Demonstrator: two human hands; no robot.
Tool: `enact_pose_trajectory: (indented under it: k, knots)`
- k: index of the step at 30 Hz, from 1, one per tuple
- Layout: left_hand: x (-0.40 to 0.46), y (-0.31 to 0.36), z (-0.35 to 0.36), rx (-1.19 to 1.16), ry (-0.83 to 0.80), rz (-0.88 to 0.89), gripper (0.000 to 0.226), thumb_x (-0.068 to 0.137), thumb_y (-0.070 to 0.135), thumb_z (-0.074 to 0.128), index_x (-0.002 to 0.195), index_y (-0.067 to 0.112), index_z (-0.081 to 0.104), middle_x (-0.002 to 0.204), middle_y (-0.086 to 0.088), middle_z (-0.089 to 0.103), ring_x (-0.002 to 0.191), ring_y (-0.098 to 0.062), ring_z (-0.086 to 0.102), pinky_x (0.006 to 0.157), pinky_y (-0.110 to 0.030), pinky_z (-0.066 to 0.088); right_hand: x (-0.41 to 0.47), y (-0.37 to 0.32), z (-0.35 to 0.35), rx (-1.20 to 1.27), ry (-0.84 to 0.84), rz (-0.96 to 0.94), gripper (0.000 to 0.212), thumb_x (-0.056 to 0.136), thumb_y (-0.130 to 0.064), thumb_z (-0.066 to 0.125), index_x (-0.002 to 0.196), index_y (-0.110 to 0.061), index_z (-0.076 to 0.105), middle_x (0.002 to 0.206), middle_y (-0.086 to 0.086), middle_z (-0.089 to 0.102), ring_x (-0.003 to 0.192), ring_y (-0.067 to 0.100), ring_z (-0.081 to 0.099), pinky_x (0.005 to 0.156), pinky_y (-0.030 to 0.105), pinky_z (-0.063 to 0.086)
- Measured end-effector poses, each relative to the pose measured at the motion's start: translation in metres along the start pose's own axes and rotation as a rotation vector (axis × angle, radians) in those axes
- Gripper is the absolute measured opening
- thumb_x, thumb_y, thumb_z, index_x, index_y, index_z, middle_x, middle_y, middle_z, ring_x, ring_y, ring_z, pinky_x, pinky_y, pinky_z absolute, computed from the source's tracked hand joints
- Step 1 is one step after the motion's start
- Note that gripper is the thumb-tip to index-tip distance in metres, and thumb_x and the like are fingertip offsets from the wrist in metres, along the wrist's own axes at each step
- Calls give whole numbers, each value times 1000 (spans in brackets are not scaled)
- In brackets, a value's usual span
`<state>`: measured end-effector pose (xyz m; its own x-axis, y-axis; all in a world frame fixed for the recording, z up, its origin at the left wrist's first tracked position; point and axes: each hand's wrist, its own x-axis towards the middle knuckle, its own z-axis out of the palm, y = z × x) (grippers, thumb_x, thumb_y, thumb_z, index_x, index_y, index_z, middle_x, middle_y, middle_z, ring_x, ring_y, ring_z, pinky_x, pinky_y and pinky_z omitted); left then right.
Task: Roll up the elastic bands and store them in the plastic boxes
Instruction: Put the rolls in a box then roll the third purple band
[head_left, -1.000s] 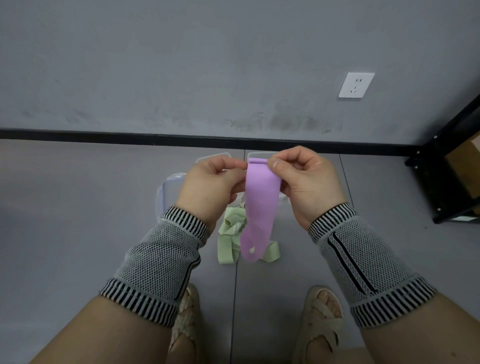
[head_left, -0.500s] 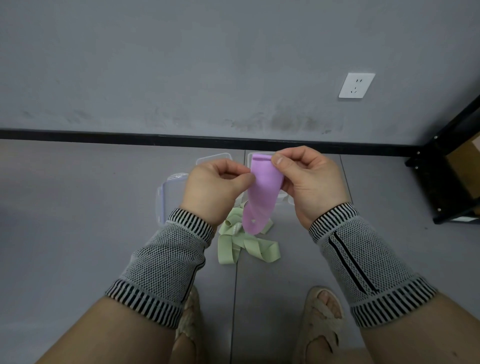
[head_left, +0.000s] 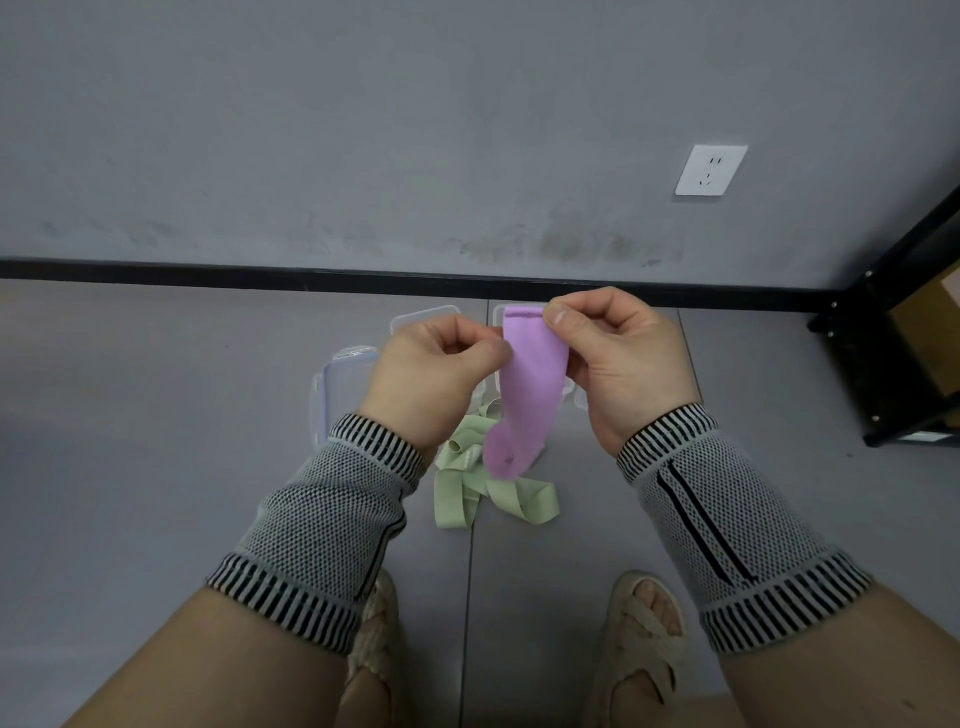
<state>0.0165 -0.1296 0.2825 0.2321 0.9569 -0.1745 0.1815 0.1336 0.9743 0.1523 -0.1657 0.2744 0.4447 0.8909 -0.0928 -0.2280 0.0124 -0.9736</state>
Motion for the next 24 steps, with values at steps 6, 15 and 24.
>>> enact_pose_trajectory:
  k: [6,15,24]
  knots:
    - [-1,0,0,-41,-34,12,24,82,3,60,62,16,55,93,-2,72,75,-2,62,68,-19,47,0,-1,-1,32,-45,18,15,83,-2,66,73,-14,65,72,5,67,73,22,61,67,39,51]
    - [2,2,-3,-74,16,-2,32,77,-4,62,54,19,58,72,-11,58,74,-20,51,73,-37,47,0,-4,-2,43,-74,30,12,83,-3,66,75,-12,66,72,4,68,69,17,63,68,33,54]
    - [-2,7,-5,-56,-8,80,25,76,-8,62,60,11,58,74,-19,66,67,-15,57,67,-25,50,-3,-7,0,-63,-37,-66,14,83,-2,67,74,-13,65,62,-4,67,63,12,61,66,33,54]
